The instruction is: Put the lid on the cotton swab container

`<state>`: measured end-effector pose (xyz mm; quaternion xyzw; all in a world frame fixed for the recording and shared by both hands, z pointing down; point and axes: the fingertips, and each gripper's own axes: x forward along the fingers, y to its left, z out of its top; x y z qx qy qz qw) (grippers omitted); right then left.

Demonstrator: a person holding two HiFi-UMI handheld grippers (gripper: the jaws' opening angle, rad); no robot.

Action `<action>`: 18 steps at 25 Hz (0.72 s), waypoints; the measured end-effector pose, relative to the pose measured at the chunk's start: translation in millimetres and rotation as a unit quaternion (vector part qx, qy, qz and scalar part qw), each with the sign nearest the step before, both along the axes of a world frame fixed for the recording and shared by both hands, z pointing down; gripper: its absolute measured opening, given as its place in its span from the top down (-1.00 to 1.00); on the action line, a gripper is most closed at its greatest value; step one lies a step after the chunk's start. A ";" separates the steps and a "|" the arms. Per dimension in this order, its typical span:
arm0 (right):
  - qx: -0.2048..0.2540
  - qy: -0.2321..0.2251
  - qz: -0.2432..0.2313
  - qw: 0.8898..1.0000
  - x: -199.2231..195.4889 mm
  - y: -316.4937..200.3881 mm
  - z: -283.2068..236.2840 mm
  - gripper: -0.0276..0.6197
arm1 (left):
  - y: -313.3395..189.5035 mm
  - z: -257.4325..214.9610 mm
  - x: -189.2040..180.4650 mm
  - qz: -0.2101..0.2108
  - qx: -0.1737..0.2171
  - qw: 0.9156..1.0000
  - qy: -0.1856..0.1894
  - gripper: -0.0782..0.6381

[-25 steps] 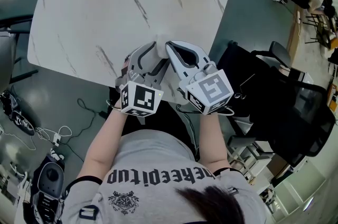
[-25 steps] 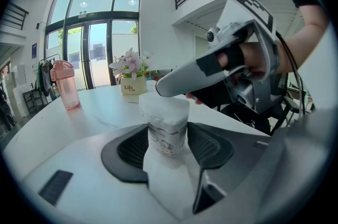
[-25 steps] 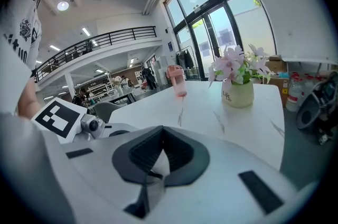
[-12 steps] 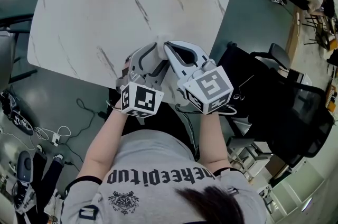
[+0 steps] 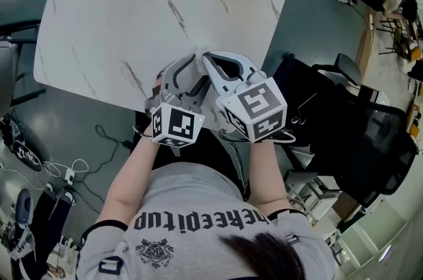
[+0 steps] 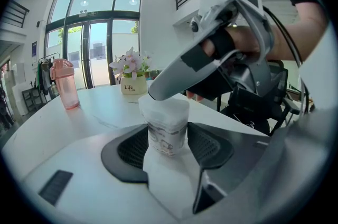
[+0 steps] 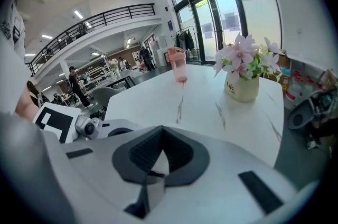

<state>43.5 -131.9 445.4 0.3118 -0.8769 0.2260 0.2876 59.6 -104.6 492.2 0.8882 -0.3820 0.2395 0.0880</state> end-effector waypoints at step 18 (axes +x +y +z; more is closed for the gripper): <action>0.052 0.003 0.023 0.998 2.5 1.7 -0.7 0.88 | 10.0 -16.1 -14.9 -0.002 0.011 1.000 0.009 0.15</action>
